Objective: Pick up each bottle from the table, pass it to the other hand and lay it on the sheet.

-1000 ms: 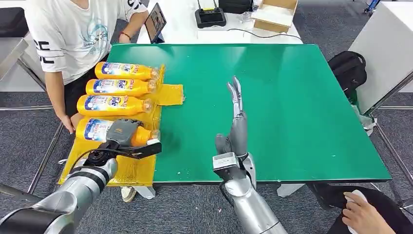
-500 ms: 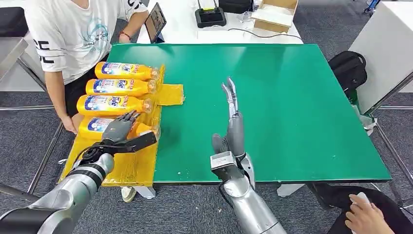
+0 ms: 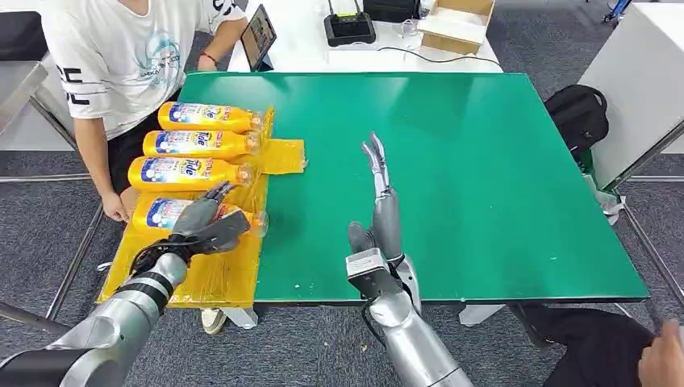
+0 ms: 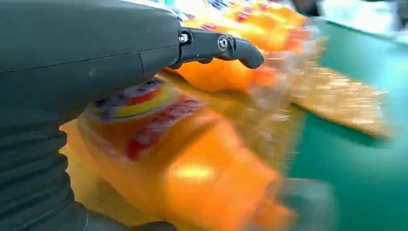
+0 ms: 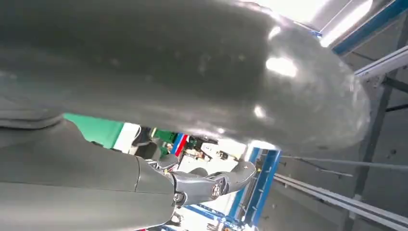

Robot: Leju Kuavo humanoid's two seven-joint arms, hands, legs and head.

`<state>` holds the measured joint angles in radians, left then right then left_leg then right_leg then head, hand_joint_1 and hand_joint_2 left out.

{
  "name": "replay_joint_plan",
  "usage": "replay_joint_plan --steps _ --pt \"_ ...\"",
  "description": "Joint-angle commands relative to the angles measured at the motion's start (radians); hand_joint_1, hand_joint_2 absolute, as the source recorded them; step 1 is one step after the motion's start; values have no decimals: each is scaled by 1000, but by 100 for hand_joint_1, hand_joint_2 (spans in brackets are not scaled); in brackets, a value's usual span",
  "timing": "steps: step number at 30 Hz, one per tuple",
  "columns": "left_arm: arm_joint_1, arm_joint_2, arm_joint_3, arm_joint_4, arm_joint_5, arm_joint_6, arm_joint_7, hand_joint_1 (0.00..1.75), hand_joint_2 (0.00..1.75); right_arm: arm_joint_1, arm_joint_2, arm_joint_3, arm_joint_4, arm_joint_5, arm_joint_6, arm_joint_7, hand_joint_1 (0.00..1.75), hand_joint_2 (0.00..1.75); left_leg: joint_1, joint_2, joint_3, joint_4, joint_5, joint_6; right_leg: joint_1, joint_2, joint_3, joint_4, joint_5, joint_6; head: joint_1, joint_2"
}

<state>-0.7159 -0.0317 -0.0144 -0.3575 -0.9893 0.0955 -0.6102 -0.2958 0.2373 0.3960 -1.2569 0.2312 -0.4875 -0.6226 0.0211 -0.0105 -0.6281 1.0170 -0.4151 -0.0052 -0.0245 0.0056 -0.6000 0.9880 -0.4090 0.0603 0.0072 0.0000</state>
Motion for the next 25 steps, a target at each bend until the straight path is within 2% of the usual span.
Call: replay_joint_plan --steps 1,4,6,8,9,11,13,14,15,17,18,19,20,21,22,23,25 --pt "100 -19 -38 -232 517 -352 -88 0 175 -51 -3 -25 116 -17 17 -19 0 0 0 3 5 -1 -1 2 1 1 5 -2 0 -3 0 0" --pt "109 1 -104 -310 624 -423 -88 0 175 -53 -3 -29 118 -16 19 -24 0 0 1 3 5 0 -2 2 2 1 4 -1 -1 -4 0 0" --pt "106 24 -163 -337 680 -417 -88 0 175 -54 -3 -34 114 -16 20 -27 0 0 1 2 3 0 -2 1 2 0 2 -1 -1 -3 0 0" --pt "104 26 -164 -342 702 -417 -88 0 175 -53 -3 -36 111 -17 21 -27 0 0 1 3 3 0 -2 1 2 1 2 0 -1 -3 0 0" --pt "109 22 -161 -362 718 -360 -88 0 175 -51 -1 -39 108 -16 18 -27 0 0 1 2 2 0 -1 1 1 1 1 0 -1 -2 0 0" --pt "111 -9 -119 -375 765 -285 -88 0 175 -45 0 -42 100 -9 10 -25 0 0 0 2 2 0 -1 1 1 0 1 0 0 -2 0 0" --pt "106 -17 -119 -367 761 -279 -88 0 175 -43 0 -42 96 -9 10 -24 0 0 0 1 1 0 -1 1 1 -1 1 0 -1 -2 0 0" --pt "118 -46 -67 -401 796 -210 -88 0 175 -38 0 -43 90 0 0 -18 0 0 1 1 2 1 -1 2 2 -1 2 0 -1 -3 0 0" --pt "143 -88 -7 -467 832 -92 -88 0 175 -26 0 -44 79 13 -13 -13 0 0 0 2 1 0 -1 1 1 0 0 0 0 -2 0 0" --pt "188 -132 45 -583 890 6 -88 0 175 -4 -1 -44 56 28 -31 -15 0 0 0 -1 0 0 0 1 1 -2 1 -1 -1 -1 0 0" --pt "251 -160 56 -718 915 89 -88 0 175 32 -2 -50 18 36 -67 -34 0 0 1 -1 2 0 -1 2 2 -3 2 -1 -1 -2 0 0" --pt "266 -165 55 -744 922 100 -88 0 175 42 -4 -50 7 38 -74 -39 0 0 1 -1 3 1 -2 2 2 -4 4 -1 -2 -3 0 0" --pt "338 -191 53 -874 954 108 -88 0 175 91 -3 -69 -47 41 -131 -67 0 0 1 0 2 0 -2 2 1 -2 2 -2 -1 -2 0 0" --pt "384 -200 37 -923 950 123 -88 0 175 123 -4 -77 -82 34 -147 -73 0 175 1 2 4 0 -3 2 2 -1 4 -2 -2 -3 0 0" --pt "384 -200 37 -923 950 123 -88 0 175 123 -4 -77 -82 34 -147 -73 0 175 0 0 3 -1 -2 1 1 -1 2 -2 -2 -2 0 0" --pt "475 -221 0 -1023 940 156 -88 0 175 192 -9 -97 -165 13 -171 -76 0 175 0 1 5 -1 -3 2 1 -1 4 -2 -3 -3 0 0" --pt "520 -223 -27 -1060 937 171 -88 0 175 229 -9 -108 -214 4 -198 -76 0 175 0 -1 4 -1 -4 2 0 -3 4 -2 -4 -2 0 0"
